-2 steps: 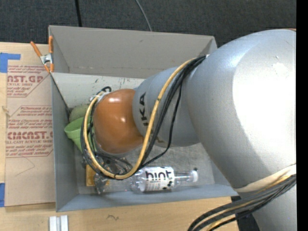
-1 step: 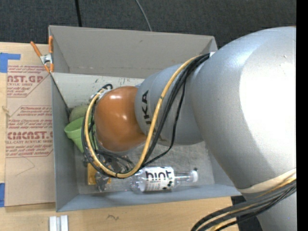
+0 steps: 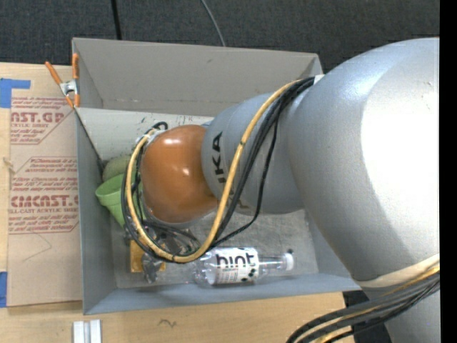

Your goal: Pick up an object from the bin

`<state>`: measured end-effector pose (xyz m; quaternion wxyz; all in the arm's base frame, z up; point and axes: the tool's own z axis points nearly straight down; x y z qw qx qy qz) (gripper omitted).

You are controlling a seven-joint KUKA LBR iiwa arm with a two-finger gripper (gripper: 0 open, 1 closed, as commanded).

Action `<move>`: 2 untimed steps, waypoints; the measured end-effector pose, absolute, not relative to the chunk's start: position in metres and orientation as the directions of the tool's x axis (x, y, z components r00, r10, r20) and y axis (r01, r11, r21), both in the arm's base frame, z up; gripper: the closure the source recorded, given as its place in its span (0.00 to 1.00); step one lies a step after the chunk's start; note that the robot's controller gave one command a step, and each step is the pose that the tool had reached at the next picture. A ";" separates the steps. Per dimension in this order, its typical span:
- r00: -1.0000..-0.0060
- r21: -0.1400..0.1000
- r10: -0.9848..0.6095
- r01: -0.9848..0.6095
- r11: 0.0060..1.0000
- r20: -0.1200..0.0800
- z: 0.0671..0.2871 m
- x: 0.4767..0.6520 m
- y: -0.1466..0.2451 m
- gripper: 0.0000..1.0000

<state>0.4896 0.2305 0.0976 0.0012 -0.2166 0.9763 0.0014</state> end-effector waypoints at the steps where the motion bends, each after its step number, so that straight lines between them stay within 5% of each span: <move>1: -0.906 0.002 -0.423 -0.423 0.906 0.005 0.107 0.488 0.230 1.00; 2: -0.906 0.001 -0.423 -0.423 0.906 0.003 0.125 0.488 0.230 1.00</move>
Offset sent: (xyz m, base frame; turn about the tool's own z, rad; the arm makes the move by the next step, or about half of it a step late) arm 0.0000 -0.0001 0.0581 0.0000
